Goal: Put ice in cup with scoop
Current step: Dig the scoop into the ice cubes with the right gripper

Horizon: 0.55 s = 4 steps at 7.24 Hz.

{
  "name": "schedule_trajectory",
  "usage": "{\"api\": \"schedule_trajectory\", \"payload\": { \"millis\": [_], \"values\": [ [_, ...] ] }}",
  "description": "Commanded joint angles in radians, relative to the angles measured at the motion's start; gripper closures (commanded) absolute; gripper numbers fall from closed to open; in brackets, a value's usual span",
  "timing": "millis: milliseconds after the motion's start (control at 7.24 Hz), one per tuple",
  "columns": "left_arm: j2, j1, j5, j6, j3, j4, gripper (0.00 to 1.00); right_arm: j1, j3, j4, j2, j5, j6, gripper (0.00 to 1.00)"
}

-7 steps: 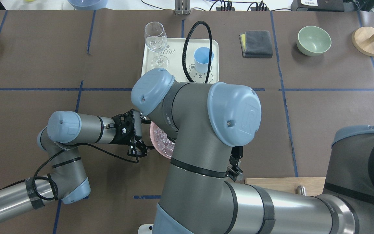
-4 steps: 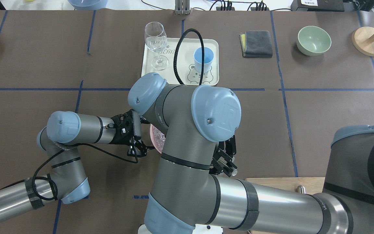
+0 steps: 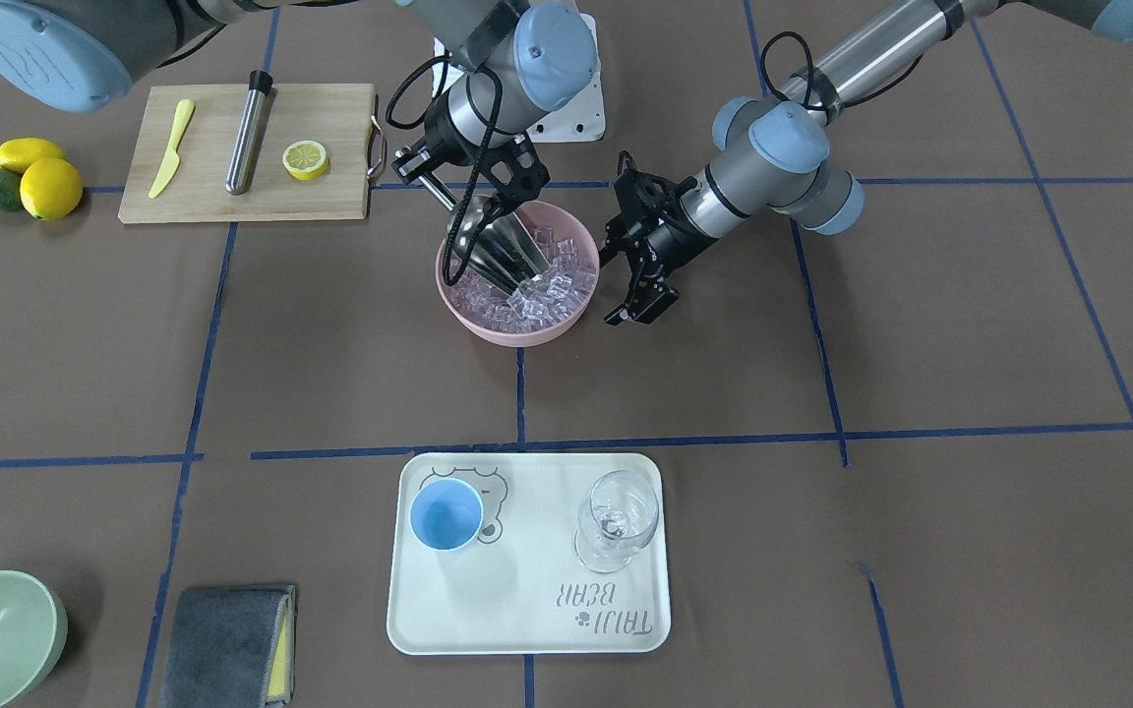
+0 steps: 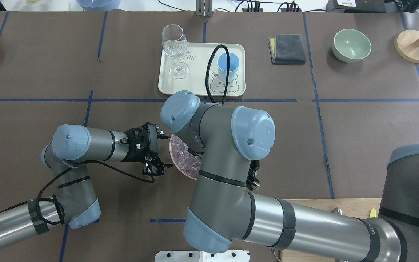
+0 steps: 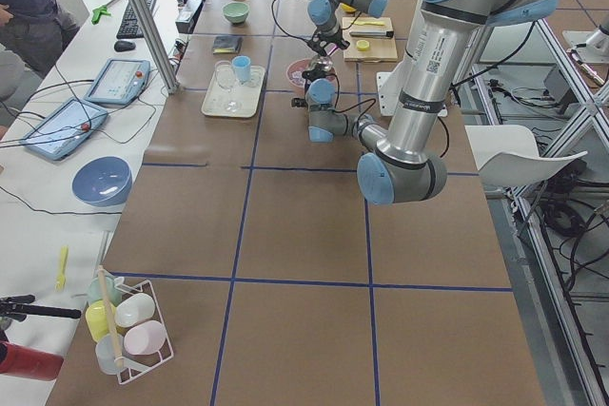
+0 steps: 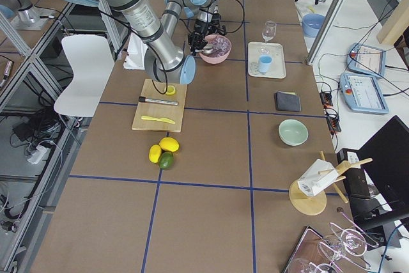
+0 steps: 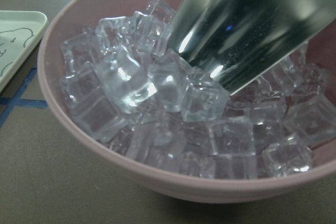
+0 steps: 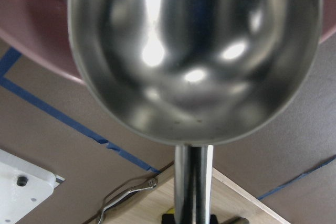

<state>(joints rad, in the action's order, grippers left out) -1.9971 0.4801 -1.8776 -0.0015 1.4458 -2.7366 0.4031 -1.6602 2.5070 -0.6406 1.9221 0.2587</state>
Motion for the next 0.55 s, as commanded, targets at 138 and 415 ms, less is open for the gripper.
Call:
{"api": "schedule_trajectory", "payload": {
  "millis": [138,415],
  "values": [
    [0.001,0.0,0.0,0.0,0.001,0.0,0.0,0.003,-0.044,-0.156,-0.087,0.002,0.013,1.0],
    [0.001,0.0,0.0,0.0,0.001,0.0,0.0,0.006,-0.105,-0.244,-0.171,0.0,0.016,1.0]
  ]
}}
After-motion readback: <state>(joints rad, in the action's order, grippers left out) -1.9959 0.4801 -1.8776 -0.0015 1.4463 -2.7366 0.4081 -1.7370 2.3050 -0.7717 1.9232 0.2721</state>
